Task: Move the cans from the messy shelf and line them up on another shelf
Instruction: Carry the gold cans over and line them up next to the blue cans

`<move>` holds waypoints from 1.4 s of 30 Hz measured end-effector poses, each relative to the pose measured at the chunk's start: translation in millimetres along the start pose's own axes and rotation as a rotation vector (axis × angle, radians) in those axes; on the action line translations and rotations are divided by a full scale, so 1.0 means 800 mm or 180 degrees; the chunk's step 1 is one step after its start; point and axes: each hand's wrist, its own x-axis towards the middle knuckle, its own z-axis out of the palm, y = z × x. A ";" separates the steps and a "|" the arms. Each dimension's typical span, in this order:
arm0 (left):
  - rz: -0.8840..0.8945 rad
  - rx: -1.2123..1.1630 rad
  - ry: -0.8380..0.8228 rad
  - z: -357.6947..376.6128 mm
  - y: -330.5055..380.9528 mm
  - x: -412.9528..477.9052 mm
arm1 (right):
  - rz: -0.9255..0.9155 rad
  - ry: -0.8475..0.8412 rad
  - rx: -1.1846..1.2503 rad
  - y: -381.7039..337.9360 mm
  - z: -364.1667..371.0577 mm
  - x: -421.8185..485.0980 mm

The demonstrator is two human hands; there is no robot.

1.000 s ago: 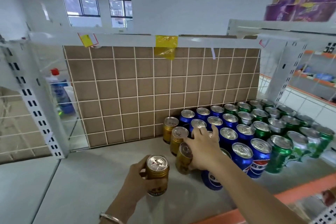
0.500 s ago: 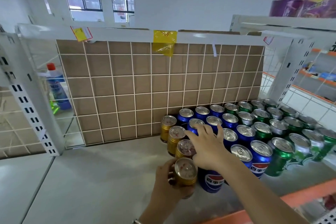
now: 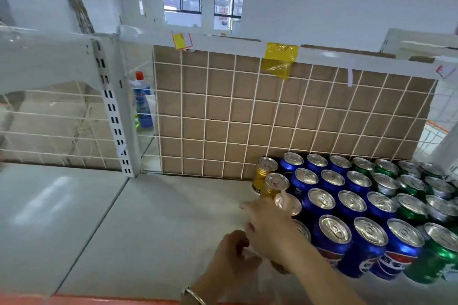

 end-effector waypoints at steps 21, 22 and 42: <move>-0.1096 -0.0012 0.1911 -0.400 -0.239 -0.332 | -0.2127 -0.1024 0.0035 -0.477 0.147 0.016; -0.1147 -0.0014 0.1885 -0.416 -0.250 -0.350 | -0.2191 -0.0983 0.0036 -0.503 0.150 0.012; -0.1431 -0.0650 0.2073 -0.671 -0.420 -0.477 | -0.2684 -0.1046 -0.0169 -0.879 0.239 0.076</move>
